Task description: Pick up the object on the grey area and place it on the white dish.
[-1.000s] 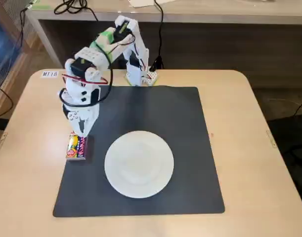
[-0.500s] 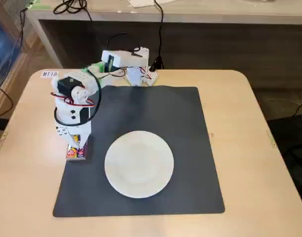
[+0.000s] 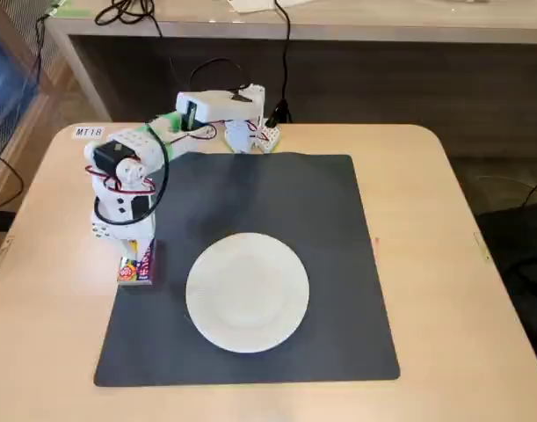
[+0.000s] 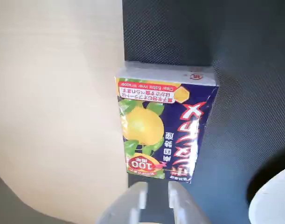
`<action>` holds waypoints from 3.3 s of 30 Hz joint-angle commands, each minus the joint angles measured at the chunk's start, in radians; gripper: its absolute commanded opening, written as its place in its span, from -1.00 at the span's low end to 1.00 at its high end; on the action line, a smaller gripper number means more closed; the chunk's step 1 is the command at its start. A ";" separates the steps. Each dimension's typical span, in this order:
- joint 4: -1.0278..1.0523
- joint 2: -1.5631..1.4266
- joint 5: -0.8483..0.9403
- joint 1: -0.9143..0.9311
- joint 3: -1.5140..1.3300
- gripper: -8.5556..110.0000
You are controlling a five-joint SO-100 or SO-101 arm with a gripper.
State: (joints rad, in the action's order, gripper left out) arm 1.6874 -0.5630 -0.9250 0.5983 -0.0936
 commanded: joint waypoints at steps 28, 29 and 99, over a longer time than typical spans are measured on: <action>0.011 -0.117 -0.017 -0.041 -0.212 -0.18; 0.009 -0.109 -0.017 -0.038 -0.207 -0.20; 0.011 -0.233 0.293 -0.284 0.000 -0.81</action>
State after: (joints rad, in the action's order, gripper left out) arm 1.6950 -0.6964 -0.6980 0.3590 -0.1212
